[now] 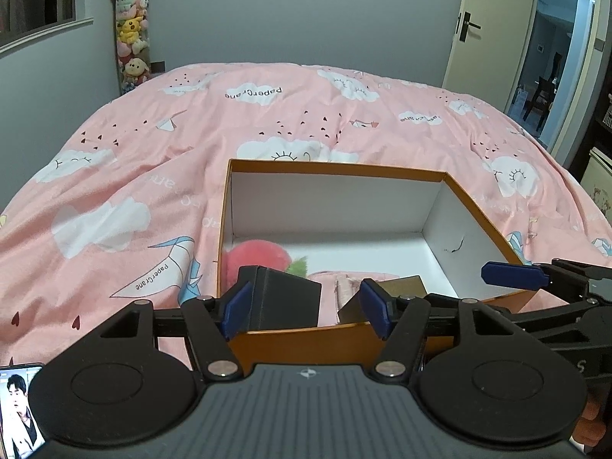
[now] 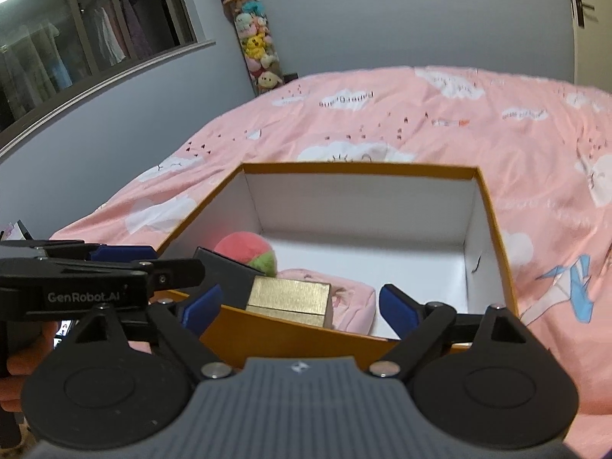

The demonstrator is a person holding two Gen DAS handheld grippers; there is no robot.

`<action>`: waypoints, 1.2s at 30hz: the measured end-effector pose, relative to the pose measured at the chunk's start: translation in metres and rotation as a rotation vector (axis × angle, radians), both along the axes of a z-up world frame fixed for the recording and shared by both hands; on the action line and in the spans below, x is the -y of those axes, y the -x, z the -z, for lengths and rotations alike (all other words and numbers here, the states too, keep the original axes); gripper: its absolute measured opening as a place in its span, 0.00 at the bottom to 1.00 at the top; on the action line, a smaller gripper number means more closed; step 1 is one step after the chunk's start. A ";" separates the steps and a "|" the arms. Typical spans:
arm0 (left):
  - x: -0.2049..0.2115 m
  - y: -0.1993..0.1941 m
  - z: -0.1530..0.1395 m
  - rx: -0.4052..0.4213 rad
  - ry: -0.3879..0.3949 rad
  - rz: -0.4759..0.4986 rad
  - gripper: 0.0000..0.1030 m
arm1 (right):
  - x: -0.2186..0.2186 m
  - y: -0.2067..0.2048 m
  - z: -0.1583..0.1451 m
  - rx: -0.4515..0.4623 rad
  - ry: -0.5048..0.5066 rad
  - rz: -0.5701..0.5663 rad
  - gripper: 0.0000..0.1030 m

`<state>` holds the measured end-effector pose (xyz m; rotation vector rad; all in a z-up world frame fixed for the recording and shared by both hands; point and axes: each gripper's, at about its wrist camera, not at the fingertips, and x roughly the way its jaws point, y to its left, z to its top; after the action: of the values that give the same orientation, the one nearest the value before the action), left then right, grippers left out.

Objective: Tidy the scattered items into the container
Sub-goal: 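Lower both small boxes into the box and open both grippers, then move both grippers back to the remaining pile of items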

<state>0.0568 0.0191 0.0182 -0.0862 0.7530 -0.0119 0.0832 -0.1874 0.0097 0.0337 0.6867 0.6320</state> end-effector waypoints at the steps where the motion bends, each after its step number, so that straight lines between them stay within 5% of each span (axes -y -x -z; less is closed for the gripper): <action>1: 0.000 0.001 0.000 0.003 0.001 0.003 0.71 | 0.001 0.002 -0.001 0.009 -0.002 0.002 0.89; 20: -0.004 0.030 0.016 -0.083 0.013 0.118 0.71 | 0.018 0.042 0.008 0.069 0.040 0.032 0.90; 36: 0.017 0.056 0.048 -0.278 0.001 0.354 0.71 | 0.048 0.081 0.044 -0.114 0.182 -0.007 0.78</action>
<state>0.0011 0.0025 -0.0295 0.0464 1.0382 -0.3435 0.0021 -0.2354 -0.0344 -0.1025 0.8531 0.5754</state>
